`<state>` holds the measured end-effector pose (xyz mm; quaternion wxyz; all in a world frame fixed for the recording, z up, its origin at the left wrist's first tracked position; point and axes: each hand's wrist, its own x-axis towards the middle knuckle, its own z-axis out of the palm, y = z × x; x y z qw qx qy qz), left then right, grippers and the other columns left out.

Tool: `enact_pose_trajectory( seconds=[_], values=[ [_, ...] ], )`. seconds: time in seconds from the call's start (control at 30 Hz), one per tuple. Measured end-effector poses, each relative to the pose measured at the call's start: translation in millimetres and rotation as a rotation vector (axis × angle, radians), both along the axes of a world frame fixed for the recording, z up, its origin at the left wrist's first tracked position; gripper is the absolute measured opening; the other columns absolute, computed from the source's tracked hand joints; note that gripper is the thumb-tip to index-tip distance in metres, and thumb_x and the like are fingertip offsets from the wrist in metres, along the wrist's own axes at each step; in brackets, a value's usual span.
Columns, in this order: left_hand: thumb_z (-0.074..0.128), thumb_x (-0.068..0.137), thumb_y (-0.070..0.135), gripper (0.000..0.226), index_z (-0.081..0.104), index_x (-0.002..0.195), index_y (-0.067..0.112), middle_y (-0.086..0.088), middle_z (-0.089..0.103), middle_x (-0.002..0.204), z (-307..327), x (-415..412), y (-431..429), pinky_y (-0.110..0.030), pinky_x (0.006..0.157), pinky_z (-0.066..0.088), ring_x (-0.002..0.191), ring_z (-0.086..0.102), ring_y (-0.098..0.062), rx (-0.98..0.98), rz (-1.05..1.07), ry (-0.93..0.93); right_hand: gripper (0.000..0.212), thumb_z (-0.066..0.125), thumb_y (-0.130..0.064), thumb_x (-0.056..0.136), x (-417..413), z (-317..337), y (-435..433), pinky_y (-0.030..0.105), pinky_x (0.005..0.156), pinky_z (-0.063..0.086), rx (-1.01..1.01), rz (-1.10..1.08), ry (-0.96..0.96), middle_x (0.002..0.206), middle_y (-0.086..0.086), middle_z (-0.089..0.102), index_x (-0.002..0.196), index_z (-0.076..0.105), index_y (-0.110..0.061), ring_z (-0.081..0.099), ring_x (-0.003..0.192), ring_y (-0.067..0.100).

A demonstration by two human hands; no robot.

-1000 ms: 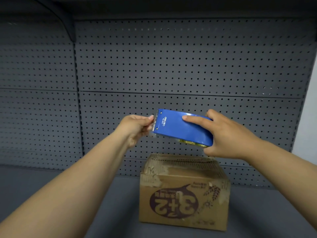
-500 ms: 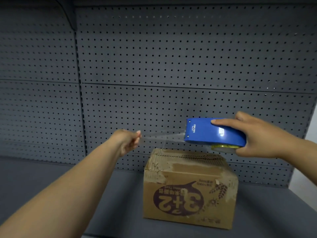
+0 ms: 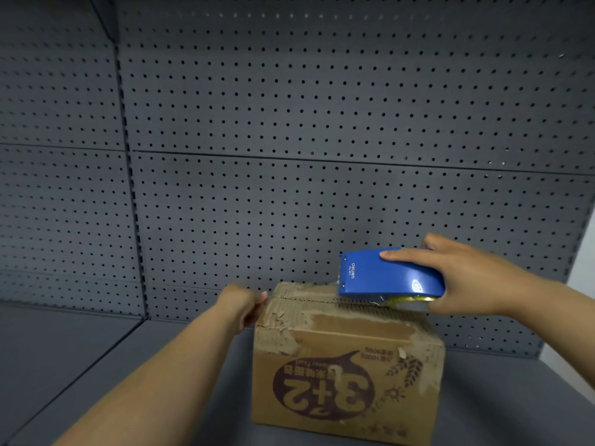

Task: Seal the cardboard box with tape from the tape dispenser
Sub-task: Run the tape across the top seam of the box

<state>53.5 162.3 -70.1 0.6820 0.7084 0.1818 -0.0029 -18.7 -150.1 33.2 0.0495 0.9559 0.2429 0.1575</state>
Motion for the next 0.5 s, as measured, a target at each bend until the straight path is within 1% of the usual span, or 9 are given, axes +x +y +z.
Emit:
enact_pose_trajectory(
  seconds=[0.1,0.17,0.23,0.27,0.3,0.37,0.43,0.47,0.5],
  values=[
    [0.060,0.088,0.013,0.042,0.039,0.052,0.010,-0.006,0.037,0.048,-5,0,-9,-0.025,0.045,0.029,0.046,0.034,-0.018,0.209,-0.004,-0.018,0.077,0.054,-0.074,0.069,2,-5,-1,0.022,0.063,0.044,0.009,-0.002,0.016,0.093,-0.012,0.034,0.124,0.001,-0.073,0.045,0.083,0.008],
    [0.055,0.092,0.020,0.048,0.031,0.051,0.013,-0.004,0.031,0.048,-6,-1,-14,-0.023,0.044,0.029,0.046,0.028,-0.015,0.404,-0.016,-0.026,0.077,0.054,-0.073,0.069,3,-7,-2,0.021,0.061,0.041,0.004,-0.004,0.015,0.092,-0.012,0.034,0.124,0.001,-0.073,0.044,0.082,0.008],
    [0.053,0.093,0.019,0.045,0.034,0.052,0.013,-0.004,0.034,0.052,-7,-2,-17,-0.027,0.054,0.034,0.047,0.031,-0.015,0.363,-0.027,-0.016,0.076,0.055,-0.071,0.070,4,-7,-2,0.019,0.057,0.034,-0.013,-0.008,0.019,0.091,-0.012,0.033,0.124,0.000,-0.073,0.043,0.080,0.008],
    [0.051,0.093,0.019,0.043,0.037,0.054,0.011,-0.004,0.035,0.052,-6,-5,-18,-0.026,0.053,0.035,0.046,0.032,-0.015,0.303,-0.048,-0.004,0.076,0.055,-0.069,0.071,3,-6,-1,0.018,0.055,0.031,-0.027,-0.011,0.019,0.090,-0.012,0.032,0.124,0.000,-0.072,0.042,0.079,0.008],
    [0.048,0.095,0.020,0.042,0.039,0.055,0.010,-0.003,0.037,0.051,-4,-10,-20,-0.021,0.046,0.034,0.044,0.033,-0.014,0.267,-0.092,0.021,0.076,0.055,-0.068,0.072,3,-5,0,0.018,0.054,0.029,-0.041,-0.013,0.020,0.089,-0.012,0.031,0.125,0.001,-0.071,0.041,0.078,0.007],
    [0.041,0.096,0.018,0.041,0.040,0.055,0.011,-0.002,0.037,0.051,-2,-16,-19,-0.015,0.036,0.028,0.038,0.033,-0.011,0.309,-0.185,0.086,0.076,0.055,-0.067,0.073,2,-4,2,0.018,0.053,0.026,-0.061,-0.010,0.017,0.086,-0.014,0.030,0.130,0.005,-0.068,0.039,0.075,0.004],
    [0.039,0.094,0.013,0.039,0.042,0.056,0.010,-0.002,0.038,0.055,3,-17,-14,-0.019,0.041,0.033,0.042,0.040,-0.012,0.533,-0.289,0.177,0.076,0.056,-0.065,0.074,2,-2,2,0.018,0.052,0.025,-0.070,-0.007,0.016,0.085,-0.015,0.029,0.132,0.008,-0.065,0.037,0.073,0.001],
    [0.037,0.094,0.010,0.034,0.049,0.062,0.007,-0.003,0.040,0.059,7,-13,-12,-0.021,0.049,0.038,0.053,0.047,-0.015,0.724,-0.302,0.211,0.075,0.056,-0.064,0.074,2,-1,2,0.018,0.052,0.025,-0.070,-0.003,0.019,0.085,-0.014,0.029,0.133,0.010,-0.064,0.037,0.073,0.001],
    [0.034,0.094,0.007,0.030,0.059,0.078,0.002,-0.005,0.047,0.067,17,-11,-13,-0.024,0.060,0.042,0.069,0.052,-0.018,0.889,-0.244,0.179,0.075,0.057,-0.063,0.075,3,-1,2,0.018,0.052,0.025,-0.068,0.004,0.025,0.085,-0.014,0.030,0.134,0.011,-0.063,0.037,0.074,0.000]
  ],
)
